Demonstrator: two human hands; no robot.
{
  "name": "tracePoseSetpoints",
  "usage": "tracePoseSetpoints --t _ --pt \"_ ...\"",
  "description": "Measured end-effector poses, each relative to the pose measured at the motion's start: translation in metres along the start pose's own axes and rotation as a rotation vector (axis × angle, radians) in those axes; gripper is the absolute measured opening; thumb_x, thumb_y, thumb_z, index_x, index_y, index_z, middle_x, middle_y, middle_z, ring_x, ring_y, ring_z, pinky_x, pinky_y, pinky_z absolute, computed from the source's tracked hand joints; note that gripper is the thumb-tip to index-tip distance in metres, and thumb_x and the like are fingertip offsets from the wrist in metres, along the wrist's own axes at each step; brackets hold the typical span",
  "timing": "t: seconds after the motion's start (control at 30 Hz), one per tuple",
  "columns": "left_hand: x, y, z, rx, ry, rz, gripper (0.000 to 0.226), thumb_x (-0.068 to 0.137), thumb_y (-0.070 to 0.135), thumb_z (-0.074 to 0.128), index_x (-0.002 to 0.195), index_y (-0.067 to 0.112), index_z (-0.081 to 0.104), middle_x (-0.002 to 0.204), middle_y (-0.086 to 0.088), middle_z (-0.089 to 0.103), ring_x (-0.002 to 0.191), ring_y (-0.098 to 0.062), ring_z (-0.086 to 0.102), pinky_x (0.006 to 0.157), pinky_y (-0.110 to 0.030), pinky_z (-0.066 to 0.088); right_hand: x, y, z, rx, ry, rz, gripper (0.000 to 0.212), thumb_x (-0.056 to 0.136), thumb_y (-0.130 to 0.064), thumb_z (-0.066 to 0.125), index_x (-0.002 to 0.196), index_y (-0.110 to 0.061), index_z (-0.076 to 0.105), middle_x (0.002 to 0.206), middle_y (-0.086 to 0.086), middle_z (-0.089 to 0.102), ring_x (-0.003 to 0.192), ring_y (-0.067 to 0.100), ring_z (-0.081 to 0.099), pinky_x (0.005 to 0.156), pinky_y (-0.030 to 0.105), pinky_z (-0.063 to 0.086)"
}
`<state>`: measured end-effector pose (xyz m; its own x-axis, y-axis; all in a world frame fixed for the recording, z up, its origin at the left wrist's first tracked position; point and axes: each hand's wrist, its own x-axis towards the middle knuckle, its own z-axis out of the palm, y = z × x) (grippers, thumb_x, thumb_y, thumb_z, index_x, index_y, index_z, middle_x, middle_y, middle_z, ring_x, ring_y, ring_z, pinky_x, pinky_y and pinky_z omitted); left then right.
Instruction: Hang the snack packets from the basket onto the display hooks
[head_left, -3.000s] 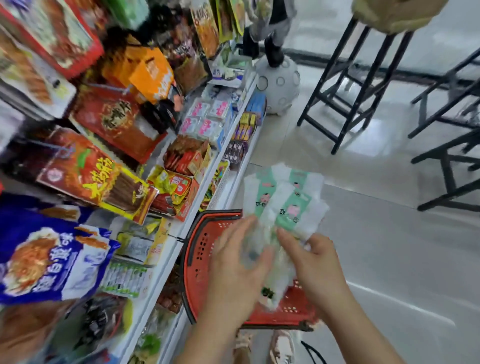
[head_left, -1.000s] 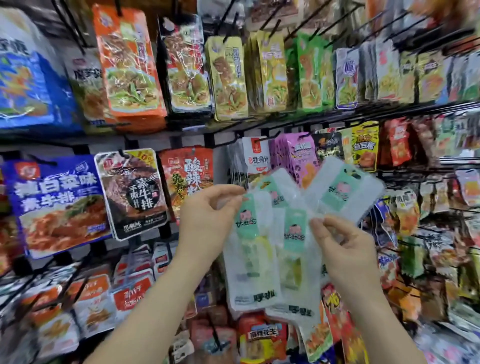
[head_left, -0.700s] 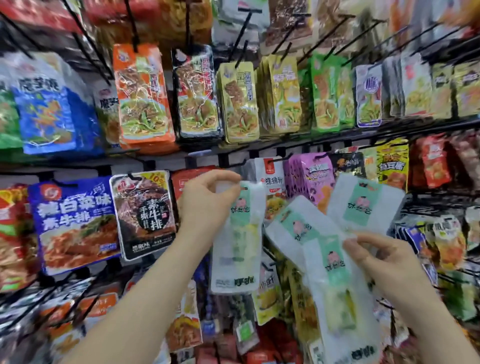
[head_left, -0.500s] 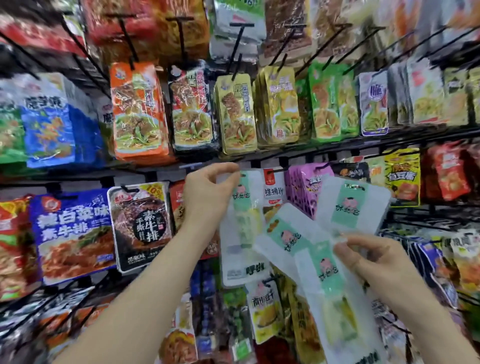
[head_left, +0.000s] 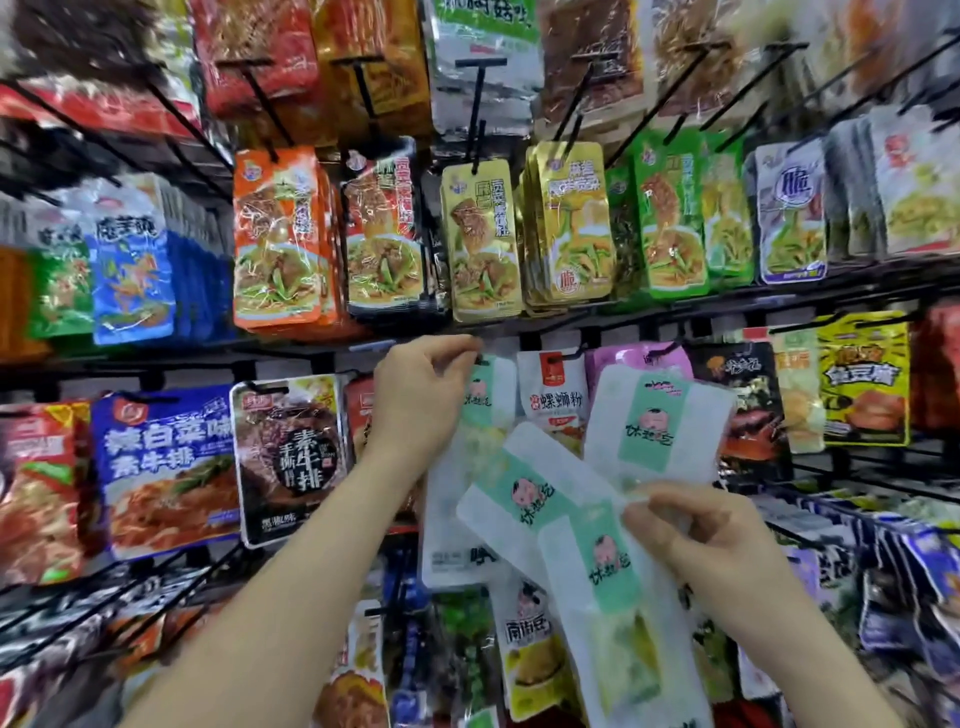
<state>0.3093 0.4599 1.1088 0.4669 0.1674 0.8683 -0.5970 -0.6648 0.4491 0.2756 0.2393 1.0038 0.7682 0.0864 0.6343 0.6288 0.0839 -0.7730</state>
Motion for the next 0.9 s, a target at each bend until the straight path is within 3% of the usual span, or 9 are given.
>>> tracePoseSetpoints --t 0.13,0.23,0.33,0.43,0.5,0.57,0.67,0.8,0.9 --pt "-0.001 -0.011 0.001 0.069 -0.120 -0.061 0.028 0.088 0.004 0.063 0.113 0.015 0.071 0.111 0.002 0.067 0.107 -0.012 0.061 0.096 -0.030 0.049 0.000 0.004 0.000 0.001 0.005 -0.003 0.009 0.068 -0.024 0.070 0.070 -0.023 0.078 0.069 0.004 0.071 0.059 0.008 0.059 0.051 0.015 0.044" --pt "0.000 -0.013 0.004 0.138 -0.174 -0.058 0.035 0.085 0.000 0.065 0.117 0.015 0.069 0.118 0.000 0.061 0.115 -0.016 0.056 0.102 -0.033 0.045 0.001 0.006 0.004 0.047 0.044 0.019 0.009 0.076 -0.016 0.069 0.071 -0.016 0.077 0.063 0.007 0.069 0.056 0.009 0.059 0.050 0.016 0.045" --pt "-0.003 -0.013 0.002 0.149 -0.155 -0.039 0.037 0.087 0.000 0.063 0.118 0.020 0.067 0.118 0.003 0.059 0.111 -0.018 0.057 0.099 -0.027 0.045 -0.001 0.009 0.008 0.082 0.074 0.039 0.017 0.084 -0.001 0.066 0.073 -0.011 0.075 0.059 -0.003 0.068 0.053 0.005 0.060 0.049 0.015 0.046" --pt "-0.028 -0.007 -0.011 0.089 0.054 0.095 0.028 0.090 0.004 0.061 0.112 0.019 0.069 0.111 0.006 0.059 0.105 -0.012 0.059 0.095 -0.031 0.050 -0.005 0.011 0.012 0.070 0.132 0.042 0.015 0.082 -0.008 0.069 0.072 -0.016 0.077 0.066 -0.001 0.072 0.061 0.009 0.062 0.058 0.024 0.050" --pt "-0.061 0.004 -0.020 0.055 0.201 0.201 0.017 0.090 0.010 0.064 0.102 0.020 0.071 0.099 0.010 0.057 0.091 -0.008 0.059 0.080 -0.025 0.052 -0.006 0.014 0.015 0.085 0.205 0.037 0.010 0.081 -0.006 0.070 0.074 -0.012 0.074 0.060 -0.009 0.068 0.056 0.002 0.056 0.056 0.017 0.047" --pt "-0.094 0.019 -0.022 0.031 0.107 0.228 0.015 0.089 0.030 0.066 0.103 0.024 0.069 0.092 0.014 0.057 0.080 -0.007 0.058 0.069 -0.023 0.050 -0.007 0.015 0.019 0.095 0.260 0.020 0.007 0.081 -0.005 0.071 0.077 -0.010 0.072 0.054 -0.015 0.063 0.050 -0.005 0.051 0.052 0.009 0.041" --pt "-0.116 0.029 -0.008 0.084 -0.185 0.038 0.043 0.076 0.060 0.066 0.112 0.037 0.062 0.090 0.018 0.056 0.080 -0.004 0.053 0.066 -0.018 0.045 -0.010 0.012 0.030 0.118 0.292 -0.019 0.005 0.078 -0.008 0.072 0.076 -0.013 0.071 0.055 -0.016 0.063 0.051 -0.006 0.052 0.053 0.009 0.043" --pt "-0.112 0.029 -0.001 -0.148 -0.198 -0.257 0.020 0.069 0.026 0.085 0.077 0.030 0.068 0.079 0.019 0.067 0.070 0.006 0.057 0.064 -0.012 0.044 -0.016 0.010 0.045 0.115 0.331 -0.050 0.014 0.067 -0.026 0.075 0.076 -0.016 0.073 0.060 -0.014 0.065 0.055 -0.002 0.051 0.057 0.012 0.043" --pt "-0.106 0.027 -0.007 -0.223 -0.276 -0.342 0.017 0.067 0.014 0.086 0.073 0.018 0.071 0.073 0.009 0.072 0.066 0.001 0.060 0.065 -0.018 0.051 -0.019 0.011 0.049 0.101 0.359 -0.048 0.009 0.068 -0.025 0.078 0.073 -0.021 0.072 0.059 -0.017 0.065 0.054 -0.003 0.052 0.057 0.010 0.041"
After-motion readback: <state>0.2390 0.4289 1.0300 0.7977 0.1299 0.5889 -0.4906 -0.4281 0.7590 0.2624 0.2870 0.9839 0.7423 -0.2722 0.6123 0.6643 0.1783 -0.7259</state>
